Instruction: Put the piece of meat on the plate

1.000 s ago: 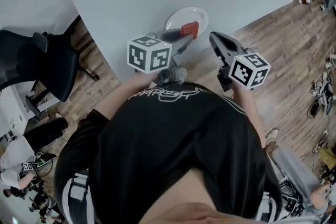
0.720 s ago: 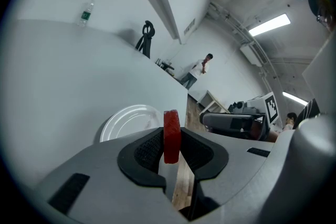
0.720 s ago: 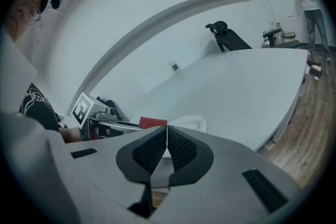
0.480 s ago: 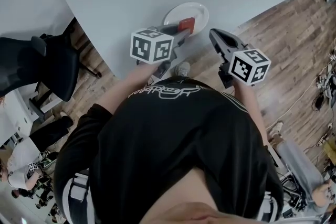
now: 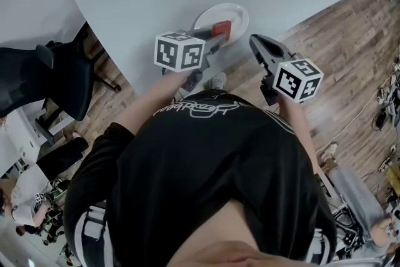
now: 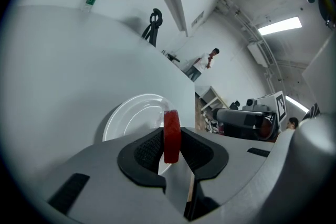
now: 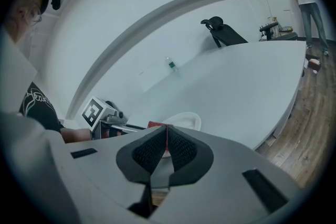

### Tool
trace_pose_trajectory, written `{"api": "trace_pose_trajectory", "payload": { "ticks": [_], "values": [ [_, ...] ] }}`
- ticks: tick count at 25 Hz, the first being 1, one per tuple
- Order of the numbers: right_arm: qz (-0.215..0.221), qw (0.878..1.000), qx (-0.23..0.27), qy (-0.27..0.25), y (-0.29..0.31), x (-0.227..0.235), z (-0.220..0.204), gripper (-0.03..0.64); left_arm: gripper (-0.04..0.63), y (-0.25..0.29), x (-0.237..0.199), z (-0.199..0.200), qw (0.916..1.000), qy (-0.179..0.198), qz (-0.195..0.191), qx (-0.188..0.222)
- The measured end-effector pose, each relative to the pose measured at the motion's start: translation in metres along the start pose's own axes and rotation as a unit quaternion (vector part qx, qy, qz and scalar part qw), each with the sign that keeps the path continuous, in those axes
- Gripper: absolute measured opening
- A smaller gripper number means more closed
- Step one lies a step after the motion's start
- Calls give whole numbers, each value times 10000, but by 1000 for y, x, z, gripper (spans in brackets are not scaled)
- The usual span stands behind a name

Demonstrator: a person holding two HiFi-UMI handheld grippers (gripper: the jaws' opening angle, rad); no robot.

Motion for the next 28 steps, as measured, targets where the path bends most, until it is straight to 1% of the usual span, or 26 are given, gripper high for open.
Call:
{"api": "trace_pose_trajectory", "payload": {
  "ticks": [6, 11, 17, 19, 23, 27, 28],
  "values": [
    [47, 10000, -80, 27, 2, 3, -2, 11, 95, 3, -5, 2, 9999, -118, -20, 7],
    [39, 10000, -86, 28, 2, 3, -2, 11, 95, 3, -7, 0, 10000, 25, 53, -46],
    [16, 9999, -89, 51, 3, 8, 0, 11, 110, 5, -7, 0, 9995, 241, 150, -117],
    [29, 9999, -102, 63, 4, 8, -1, 11, 118, 6, -5, -1, 9991, 333, 200, -165],
    [65, 9999, -123, 68, 5, 8, -2, 11, 172, 7, -3, -5, 9970, 557, 417, -340],
    [61, 9999, -138, 50, 6, 9, -1, 11, 195, 7, 0, -4, 9909, 1065, 727, -390],
    [54, 9999, -139, 41, 7, 9, 0, 11, 198, 7, 0, -4, 9896, 1145, 773, -412]
  ]
}}
Point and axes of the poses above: the fingertips, and each gripper's own axes: y forward along the fingers, x to its right, z out of its top, the point moved 9 cm from there along -y, backward along the fingers, and after that the axes turned 8 degrees about y, right-handed, at the moved point
